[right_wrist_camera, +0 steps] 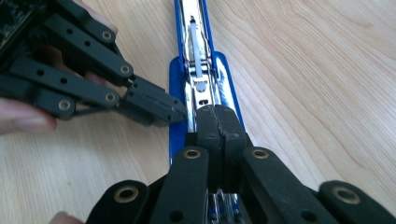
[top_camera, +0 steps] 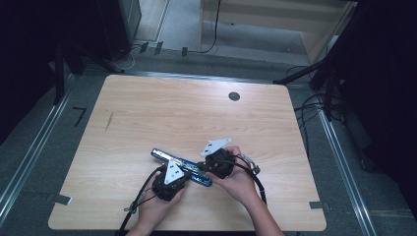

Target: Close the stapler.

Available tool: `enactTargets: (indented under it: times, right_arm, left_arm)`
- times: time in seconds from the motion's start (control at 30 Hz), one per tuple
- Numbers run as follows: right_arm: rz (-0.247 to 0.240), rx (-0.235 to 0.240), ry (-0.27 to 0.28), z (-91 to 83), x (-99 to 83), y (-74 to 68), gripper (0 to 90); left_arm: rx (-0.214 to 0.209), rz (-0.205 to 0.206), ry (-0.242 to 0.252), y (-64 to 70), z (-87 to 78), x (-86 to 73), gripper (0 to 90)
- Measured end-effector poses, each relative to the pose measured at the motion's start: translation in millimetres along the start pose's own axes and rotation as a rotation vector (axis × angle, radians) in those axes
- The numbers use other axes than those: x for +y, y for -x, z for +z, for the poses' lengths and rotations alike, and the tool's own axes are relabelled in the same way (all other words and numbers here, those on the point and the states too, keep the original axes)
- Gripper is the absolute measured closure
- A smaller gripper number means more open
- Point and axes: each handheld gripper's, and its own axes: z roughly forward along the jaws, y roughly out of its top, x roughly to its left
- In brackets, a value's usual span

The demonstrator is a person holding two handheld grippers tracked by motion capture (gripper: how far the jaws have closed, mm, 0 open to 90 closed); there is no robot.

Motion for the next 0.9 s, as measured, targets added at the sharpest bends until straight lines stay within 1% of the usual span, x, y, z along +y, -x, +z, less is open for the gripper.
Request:
enactTargets:
  times: [0.17, 0.4, 0.57, 0.77, 0.9]
  right_arm:
    - [-0.005, -0.003, 0.003, 9.2, 4.9, -2.8, 90.0]
    - [-0.010, -0.005, -0.016, 17.9, 6.5, -3.0, 90.0]
    - [-0.015, 0.001, -0.022, 16.9, 4.4, -2.6, 90.0]
    - [0.001, 0.003, -0.019, 13.5, -0.9, -1.1, 90.0]
    - [-0.005, 0.001, -0.021, 11.4, -3.0, -0.9, 90.0]
  left_arm:
    - [0.001, 0.001, 0.001, 0.2, 0.0, -0.1, 90.0]
    - [-0.001, 0.002, -0.002, -0.2, -0.2, 0.0, 90.0]
    - [-0.002, 0.000, 0.000, -0.1, -0.1, 0.0, 90.0]
    - [-0.001, 0.002, -0.002, -0.2, -0.2, 0.0, 90.0]
    - [-0.001, 0.001, -0.001, -0.1, -0.1, 0.0, 90.0]
